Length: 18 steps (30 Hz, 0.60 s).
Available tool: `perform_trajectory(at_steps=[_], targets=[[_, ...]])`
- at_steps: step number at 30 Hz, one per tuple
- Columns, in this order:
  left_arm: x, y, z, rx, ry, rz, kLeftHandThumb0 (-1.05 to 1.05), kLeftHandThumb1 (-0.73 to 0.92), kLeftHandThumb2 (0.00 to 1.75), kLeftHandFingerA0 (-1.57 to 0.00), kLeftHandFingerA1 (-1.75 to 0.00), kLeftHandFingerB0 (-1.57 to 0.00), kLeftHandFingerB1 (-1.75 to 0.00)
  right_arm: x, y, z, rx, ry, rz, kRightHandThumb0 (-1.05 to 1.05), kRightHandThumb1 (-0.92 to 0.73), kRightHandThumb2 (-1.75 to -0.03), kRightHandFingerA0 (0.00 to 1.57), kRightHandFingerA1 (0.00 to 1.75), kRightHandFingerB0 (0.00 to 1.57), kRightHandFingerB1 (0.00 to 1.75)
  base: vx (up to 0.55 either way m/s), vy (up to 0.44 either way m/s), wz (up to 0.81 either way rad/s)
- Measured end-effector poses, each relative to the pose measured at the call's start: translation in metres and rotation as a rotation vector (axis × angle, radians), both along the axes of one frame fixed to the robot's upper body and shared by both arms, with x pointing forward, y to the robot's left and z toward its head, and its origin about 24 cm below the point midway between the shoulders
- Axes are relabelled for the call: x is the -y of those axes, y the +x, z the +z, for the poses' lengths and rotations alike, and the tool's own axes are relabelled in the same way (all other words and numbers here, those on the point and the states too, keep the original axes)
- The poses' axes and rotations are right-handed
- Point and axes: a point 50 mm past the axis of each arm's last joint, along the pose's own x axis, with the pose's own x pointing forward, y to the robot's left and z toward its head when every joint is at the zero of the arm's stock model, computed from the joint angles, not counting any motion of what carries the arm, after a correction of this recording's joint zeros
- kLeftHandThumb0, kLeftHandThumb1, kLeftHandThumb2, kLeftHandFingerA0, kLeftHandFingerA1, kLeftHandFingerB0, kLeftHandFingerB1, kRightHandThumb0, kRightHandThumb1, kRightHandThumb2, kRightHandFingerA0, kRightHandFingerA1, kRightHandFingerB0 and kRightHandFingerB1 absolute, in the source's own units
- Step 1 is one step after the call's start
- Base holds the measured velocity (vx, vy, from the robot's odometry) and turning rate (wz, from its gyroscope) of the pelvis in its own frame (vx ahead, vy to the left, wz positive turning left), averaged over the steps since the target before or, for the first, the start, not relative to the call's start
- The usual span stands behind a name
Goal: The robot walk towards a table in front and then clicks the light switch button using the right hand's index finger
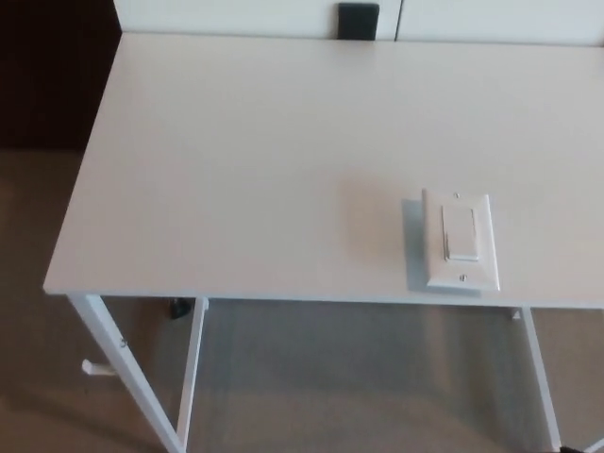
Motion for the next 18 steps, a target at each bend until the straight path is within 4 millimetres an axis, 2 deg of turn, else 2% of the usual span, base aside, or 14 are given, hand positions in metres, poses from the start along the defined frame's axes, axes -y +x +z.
perform_trajectory(at_steps=[9,18], targets=[[0.0027,0.0017,0.0002,0.009,-0.006,-0.017,0.03,0.5,0.9,-0.39,-0.6,-0.24,-0.53,0.0005,0.0015,0.0004,0.004,-0.002,-0.006,-0.19,-0.6,-0.55,0.74,0.64,0.58,0.52,0.05,-0.183,-0.02],[0.003,0.0017,0.0004,0.013,-0.007,-0.022,0.03,0.51,0.91,-0.38,-0.6,-0.24,-0.53,0.0004,0.0014,0.0001,-0.001,-0.01,0.004,-0.19,-0.6,-0.55,0.72,0.6,0.58,0.52,0.02,0.078,-0.04]])
